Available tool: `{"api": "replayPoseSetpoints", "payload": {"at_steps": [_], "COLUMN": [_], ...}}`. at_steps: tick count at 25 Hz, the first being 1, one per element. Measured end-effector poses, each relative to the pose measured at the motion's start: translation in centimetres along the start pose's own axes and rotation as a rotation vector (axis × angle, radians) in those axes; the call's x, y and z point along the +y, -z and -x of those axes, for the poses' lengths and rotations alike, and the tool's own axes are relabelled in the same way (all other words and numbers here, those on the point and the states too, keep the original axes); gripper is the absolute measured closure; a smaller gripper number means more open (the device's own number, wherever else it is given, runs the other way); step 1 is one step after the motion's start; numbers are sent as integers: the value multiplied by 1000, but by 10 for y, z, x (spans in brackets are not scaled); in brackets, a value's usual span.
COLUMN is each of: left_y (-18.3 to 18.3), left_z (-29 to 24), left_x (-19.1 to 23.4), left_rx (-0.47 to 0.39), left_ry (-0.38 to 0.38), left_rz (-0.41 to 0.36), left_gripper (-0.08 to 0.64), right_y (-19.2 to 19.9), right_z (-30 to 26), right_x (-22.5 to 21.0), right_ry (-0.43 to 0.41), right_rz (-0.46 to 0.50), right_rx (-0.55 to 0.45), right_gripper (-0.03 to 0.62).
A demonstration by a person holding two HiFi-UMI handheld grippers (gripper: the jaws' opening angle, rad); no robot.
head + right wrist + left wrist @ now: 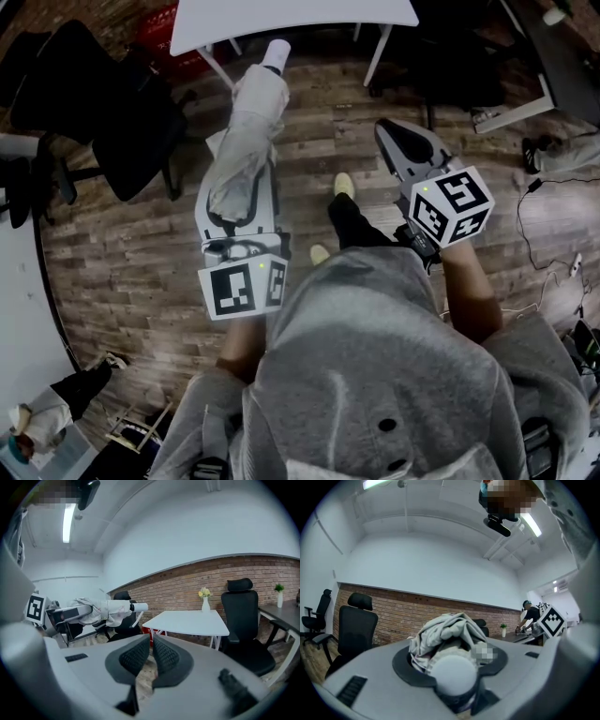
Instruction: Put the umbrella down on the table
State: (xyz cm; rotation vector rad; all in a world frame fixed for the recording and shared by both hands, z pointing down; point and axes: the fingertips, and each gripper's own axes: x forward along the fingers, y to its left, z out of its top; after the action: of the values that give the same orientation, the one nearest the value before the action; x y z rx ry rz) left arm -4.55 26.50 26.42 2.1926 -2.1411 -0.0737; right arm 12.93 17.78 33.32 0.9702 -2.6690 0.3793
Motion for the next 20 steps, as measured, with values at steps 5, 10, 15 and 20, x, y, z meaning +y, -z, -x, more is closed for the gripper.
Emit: {"api": "replayPoseSetpoints", "payload": {"at_steps": [5,10,15,20], "left_y": [1,-1,-2,-5], "left_z": [-54,-102,-135,-160], "left_x": [-1,2,5,9], "left_rx": [18,27,38,37], "left_ry": [13,6,-12,-39], "left_rz": [-15,-26,-33,-33], "left_gripper": [337,337,337,337], "right_y": [-17,-32,-45,-59], "right_z": [-27,-56,-80,-101], "right_x": [-42,-78,-104,-121], "right_ry": [7,11,-6,-30], "right_rz": [-7,-20,-28,-13], "right_rx": [-10,-8,-7,-11], "right_gripper": [554,554,554,554]}}
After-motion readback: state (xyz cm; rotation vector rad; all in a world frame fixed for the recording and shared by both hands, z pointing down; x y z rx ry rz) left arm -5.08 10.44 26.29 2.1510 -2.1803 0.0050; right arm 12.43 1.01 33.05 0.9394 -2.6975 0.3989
